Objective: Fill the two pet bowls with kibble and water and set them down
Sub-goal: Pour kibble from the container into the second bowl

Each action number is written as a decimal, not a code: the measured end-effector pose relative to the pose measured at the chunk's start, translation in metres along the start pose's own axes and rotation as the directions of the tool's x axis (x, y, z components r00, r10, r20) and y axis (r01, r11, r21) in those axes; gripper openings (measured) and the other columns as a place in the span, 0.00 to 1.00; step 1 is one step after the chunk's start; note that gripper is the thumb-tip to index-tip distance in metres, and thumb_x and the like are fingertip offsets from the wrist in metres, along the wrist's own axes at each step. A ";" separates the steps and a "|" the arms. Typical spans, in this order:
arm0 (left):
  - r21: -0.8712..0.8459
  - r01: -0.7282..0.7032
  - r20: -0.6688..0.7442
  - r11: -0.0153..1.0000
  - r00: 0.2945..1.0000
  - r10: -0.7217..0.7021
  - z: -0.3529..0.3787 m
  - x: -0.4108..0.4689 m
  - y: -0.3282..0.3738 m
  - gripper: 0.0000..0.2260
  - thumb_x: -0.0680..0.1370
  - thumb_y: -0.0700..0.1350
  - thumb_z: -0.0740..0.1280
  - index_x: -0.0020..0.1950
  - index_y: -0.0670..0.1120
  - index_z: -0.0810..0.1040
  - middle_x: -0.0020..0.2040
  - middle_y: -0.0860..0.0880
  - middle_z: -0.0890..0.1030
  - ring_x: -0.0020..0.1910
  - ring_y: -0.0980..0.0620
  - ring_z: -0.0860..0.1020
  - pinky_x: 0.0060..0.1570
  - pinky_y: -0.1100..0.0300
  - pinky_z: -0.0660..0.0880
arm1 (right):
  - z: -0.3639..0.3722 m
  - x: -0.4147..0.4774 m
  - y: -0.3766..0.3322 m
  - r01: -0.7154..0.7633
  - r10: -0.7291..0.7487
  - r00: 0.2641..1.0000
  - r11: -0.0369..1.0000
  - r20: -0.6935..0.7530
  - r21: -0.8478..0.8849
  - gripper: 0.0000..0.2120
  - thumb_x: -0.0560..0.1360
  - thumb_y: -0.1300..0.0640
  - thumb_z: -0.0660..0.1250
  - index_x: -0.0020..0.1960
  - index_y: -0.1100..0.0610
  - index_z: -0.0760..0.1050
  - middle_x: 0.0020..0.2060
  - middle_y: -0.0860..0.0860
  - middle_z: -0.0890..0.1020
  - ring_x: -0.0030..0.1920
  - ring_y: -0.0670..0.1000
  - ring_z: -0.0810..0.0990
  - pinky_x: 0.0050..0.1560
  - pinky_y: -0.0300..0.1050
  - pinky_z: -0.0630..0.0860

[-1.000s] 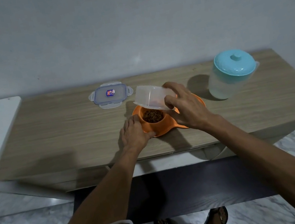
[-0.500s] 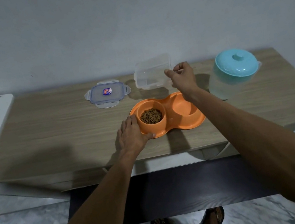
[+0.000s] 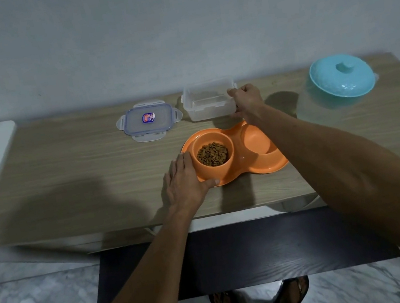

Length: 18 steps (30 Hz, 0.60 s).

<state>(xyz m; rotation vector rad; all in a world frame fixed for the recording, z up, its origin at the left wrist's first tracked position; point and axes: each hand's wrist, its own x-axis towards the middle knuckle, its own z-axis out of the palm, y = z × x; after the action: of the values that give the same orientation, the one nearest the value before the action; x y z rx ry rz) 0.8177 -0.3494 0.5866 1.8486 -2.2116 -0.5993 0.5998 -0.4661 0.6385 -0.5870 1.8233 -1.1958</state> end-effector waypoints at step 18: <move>0.029 -0.024 0.022 0.999 0.999 0.024 -0.001 0.000 -0.002 0.48 0.68 0.65 0.73 0.79 0.46 0.53 0.76 0.46 0.63 0.74 0.46 0.62 0.70 0.46 0.62 | -0.024 -0.026 -0.003 0.083 -0.112 0.990 0.957 -0.089 -0.279 0.09 0.77 0.54 0.65 0.50 0.60 0.78 0.48 0.57 0.81 0.50 0.58 0.80 0.51 0.50 0.78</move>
<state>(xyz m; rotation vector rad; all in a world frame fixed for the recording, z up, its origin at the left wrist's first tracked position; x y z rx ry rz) 0.8193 -0.3496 0.5865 1.8353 -2.2647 -0.5884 0.5931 -0.4355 0.6558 -0.7916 2.0894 -1.0603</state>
